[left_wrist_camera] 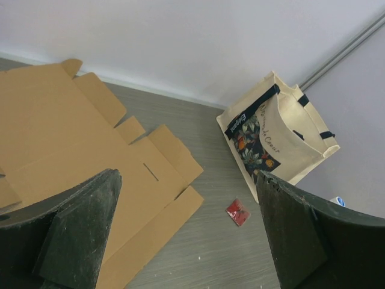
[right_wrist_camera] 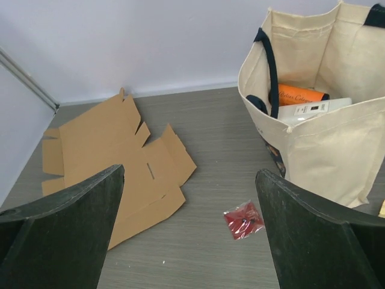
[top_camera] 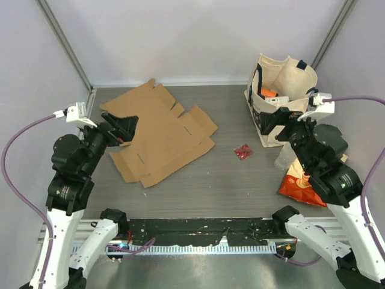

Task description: Fold the paper box

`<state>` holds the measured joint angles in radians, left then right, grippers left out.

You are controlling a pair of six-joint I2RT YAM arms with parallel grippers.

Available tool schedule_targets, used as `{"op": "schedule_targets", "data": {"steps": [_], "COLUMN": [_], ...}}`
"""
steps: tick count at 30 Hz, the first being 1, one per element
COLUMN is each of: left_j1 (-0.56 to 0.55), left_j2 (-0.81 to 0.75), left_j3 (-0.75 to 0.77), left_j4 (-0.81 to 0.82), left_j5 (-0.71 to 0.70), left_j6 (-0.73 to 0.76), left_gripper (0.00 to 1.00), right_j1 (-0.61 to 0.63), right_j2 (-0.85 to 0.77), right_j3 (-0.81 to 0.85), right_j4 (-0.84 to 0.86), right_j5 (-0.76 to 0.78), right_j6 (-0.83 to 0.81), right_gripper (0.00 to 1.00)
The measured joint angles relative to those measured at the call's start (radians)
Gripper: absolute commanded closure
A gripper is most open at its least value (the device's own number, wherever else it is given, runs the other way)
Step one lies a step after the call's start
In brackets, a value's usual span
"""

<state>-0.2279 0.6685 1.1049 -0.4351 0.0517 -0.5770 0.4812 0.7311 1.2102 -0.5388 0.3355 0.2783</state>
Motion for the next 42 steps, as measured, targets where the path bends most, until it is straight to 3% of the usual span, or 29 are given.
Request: {"op": "schedule_targets", "data": {"steps": [8, 13, 16, 19, 23, 28, 31, 34, 42], "left_j1": [0.000, 0.000, 0.000, 0.000, 0.000, 0.000, 0.000, 0.000, 0.000], "left_j2": [0.014, -0.016, -0.044, -0.072, -0.114, -0.137, -0.123, -0.090, 0.056], "left_j3": [-0.081, -0.176, -0.243, -0.315, -0.431, -0.579, -0.647, -0.697, -0.789], "left_j4": [-0.079, -0.119, -0.141, -0.169, -0.176, -0.176, -0.171, -0.132, 0.005], "left_j5": [0.002, 0.000, -0.011, -0.023, -0.024, -0.035, -0.058, -0.058, -0.053], "left_j6": [-0.002, -0.032, -0.069, -0.112, -0.200, -0.319, -0.410, -0.470, -0.617], "left_gripper": [0.02, 0.02, 0.02, 0.02, 0.02, 0.02, 0.03, 0.03, 0.10], "right_j1": [0.037, 0.238, 0.292, 0.259, 0.100, -0.066, -0.084, -0.080, -0.050], "right_j2": [0.198, 0.429, 0.575, 0.692, 0.816, 0.932, 0.995, 1.064, 1.334], "right_j3": [0.010, 0.053, 0.061, 0.058, 0.031, -0.005, 0.002, 0.047, 0.325], "right_j4": [0.058, 0.154, 0.225, 0.254, 0.307, 0.321, 0.309, 0.278, 0.184], "right_j5": [-0.142, -0.227, -0.316, -0.378, -0.518, -0.569, -0.544, -0.517, -0.364], "right_j6": [0.042, 0.058, 0.073, 0.086, 0.119, 0.119, 0.090, 0.047, -0.078], "right_gripper": [0.04, 0.03, 0.03, 0.07, 0.10, 0.14, 0.15, 0.21, 0.23]}}
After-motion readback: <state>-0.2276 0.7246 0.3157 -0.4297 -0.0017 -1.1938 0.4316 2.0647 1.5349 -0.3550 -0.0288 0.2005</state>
